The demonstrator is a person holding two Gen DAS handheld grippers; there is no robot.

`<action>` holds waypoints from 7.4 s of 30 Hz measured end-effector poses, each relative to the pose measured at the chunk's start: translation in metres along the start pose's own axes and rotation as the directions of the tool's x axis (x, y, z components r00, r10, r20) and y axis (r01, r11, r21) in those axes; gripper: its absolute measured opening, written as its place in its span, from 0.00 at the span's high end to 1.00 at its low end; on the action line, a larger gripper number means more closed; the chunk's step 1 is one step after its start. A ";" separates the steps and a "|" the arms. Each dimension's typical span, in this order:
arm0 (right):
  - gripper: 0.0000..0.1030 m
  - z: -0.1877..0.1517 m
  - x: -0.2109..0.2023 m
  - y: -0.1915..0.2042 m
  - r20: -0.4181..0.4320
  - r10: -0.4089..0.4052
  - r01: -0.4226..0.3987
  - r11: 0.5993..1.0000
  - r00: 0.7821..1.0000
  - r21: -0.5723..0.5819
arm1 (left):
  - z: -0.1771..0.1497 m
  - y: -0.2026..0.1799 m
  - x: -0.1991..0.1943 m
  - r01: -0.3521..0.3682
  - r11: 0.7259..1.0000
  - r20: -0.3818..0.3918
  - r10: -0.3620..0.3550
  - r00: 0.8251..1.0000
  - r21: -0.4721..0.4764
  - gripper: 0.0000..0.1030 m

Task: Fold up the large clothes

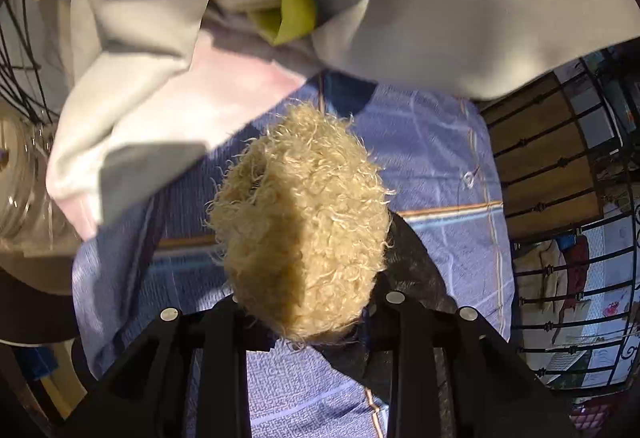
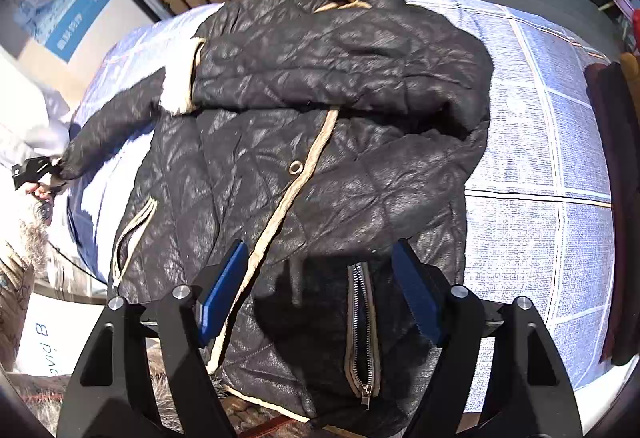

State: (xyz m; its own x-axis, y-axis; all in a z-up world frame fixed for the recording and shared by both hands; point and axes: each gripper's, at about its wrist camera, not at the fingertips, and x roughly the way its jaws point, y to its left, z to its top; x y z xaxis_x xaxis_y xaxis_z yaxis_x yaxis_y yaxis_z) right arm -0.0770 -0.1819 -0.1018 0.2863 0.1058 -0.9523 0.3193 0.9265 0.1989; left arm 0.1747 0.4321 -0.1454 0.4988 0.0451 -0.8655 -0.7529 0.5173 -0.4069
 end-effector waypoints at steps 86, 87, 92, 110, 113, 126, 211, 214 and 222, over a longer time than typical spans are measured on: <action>0.27 0.144 0.172 -0.025 -0.166 -0.263 0.263 0.965 0.950 -0.026 | -0.414 -0.281 0.074 0.174 0.040 -0.177 0.114 0.978 0.984 0.05; 0.27 0.144 0.173 -0.025 -0.166 -0.265 0.264 0.964 0.950 -0.025 | -0.416 -0.280 0.074 0.168 0.038 -0.171 0.120 0.978 0.985 0.05; 0.26 0.143 0.168 -0.016 -0.144 -0.252 0.252 0.968 0.957 -0.023 | -0.411 -0.285 0.073 0.171 0.058 -0.178 0.143 0.974 0.984 0.05; 0.26 -0.001 0.034 -0.123 -0.043 0.012 -0.004 0.982 0.999 0.188 | -0.271 -0.146 -0.044 0.232 0.164 -0.244 0.058 0.968 0.959 0.10; 0.26 -0.039 0.035 -0.139 -0.091 0.067 -0.042 0.964 0.994 0.262 | -0.246 -0.108 -0.044 0.232 0.281 -0.271 0.109 0.956 0.931 0.18; 0.26 -0.126 0.060 -0.122 -0.236 0.250 -0.174 0.937 0.939 0.302 | -0.295 -0.027 -0.054 0.469 0.321 -0.546 0.216 0.810 0.823 0.27; 0.44 0.205 0.025 -0.228 0.379 0.353 -0.515 0.507 0.856 0.691 | -0.443 -0.306 0.002 0.415 -0.013 -0.415 -0.047 0.909 0.910 0.31; 0.35 0.209 -0.014 -0.184 0.353 0.228 -0.389 0.772 0.908 0.503 | -0.434 -0.335 0.035 0.439 0.065 -0.441 0.017 0.897 0.896 0.31; 0.35 0.172 0.052 -0.041 0.072 -0.047 0.052 0.996 0.996 -0.068 | -0.442 -0.363 0.080 0.442 0.134 -0.458 0.136 0.879 0.887 0.24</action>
State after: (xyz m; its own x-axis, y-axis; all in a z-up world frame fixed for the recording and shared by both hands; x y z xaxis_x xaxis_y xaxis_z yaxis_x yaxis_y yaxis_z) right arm 0.0799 -0.2760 -0.1192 0.3349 0.0356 -0.9416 0.2715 0.9533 0.1326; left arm 0.2985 -0.1298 -0.1958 0.1390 -0.2812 -0.9495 0.5000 0.8476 -0.1778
